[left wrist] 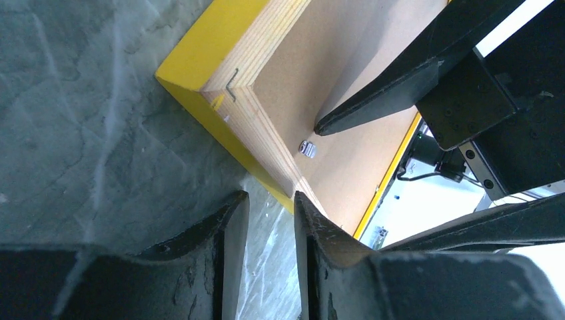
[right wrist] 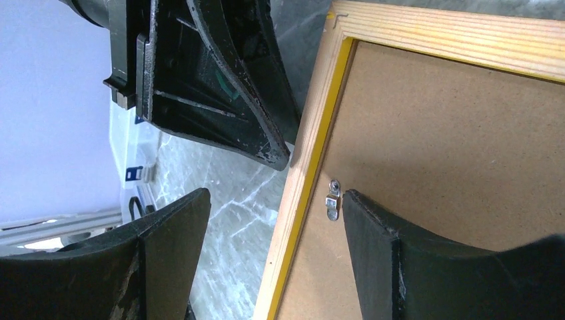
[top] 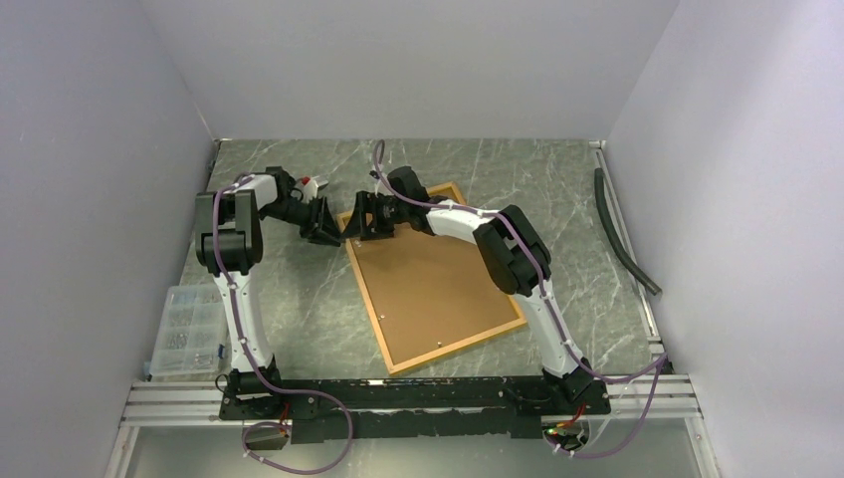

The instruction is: Put the photo into the frame

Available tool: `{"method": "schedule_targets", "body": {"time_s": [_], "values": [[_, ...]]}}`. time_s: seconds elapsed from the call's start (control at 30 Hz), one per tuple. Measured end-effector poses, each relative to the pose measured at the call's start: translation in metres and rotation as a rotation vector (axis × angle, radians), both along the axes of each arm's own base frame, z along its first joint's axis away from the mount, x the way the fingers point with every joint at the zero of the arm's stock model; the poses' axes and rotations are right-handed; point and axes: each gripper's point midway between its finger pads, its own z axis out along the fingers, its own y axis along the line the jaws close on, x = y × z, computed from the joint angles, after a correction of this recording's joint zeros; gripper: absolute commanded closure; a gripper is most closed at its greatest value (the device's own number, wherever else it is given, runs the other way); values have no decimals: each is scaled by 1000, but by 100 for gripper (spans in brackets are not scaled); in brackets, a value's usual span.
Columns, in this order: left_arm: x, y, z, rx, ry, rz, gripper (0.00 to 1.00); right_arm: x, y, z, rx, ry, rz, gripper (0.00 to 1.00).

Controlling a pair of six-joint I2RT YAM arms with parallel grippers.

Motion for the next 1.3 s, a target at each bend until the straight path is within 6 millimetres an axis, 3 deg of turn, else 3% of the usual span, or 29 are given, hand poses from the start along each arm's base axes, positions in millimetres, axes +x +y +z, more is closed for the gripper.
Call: {"method": "schedule_targets", "body": {"time_s": [0.63,1.07,1.3], "values": [[5,-8,-2,32,-6,-21,69,-6,1,-1,27,1,33,25],[3,-9,0,40,17,-13,82,-13,4,-1,44,-3,58,26],[3,-9,0,41,20,-13,84,-18,8,-2,44,-1,68,26]]}}
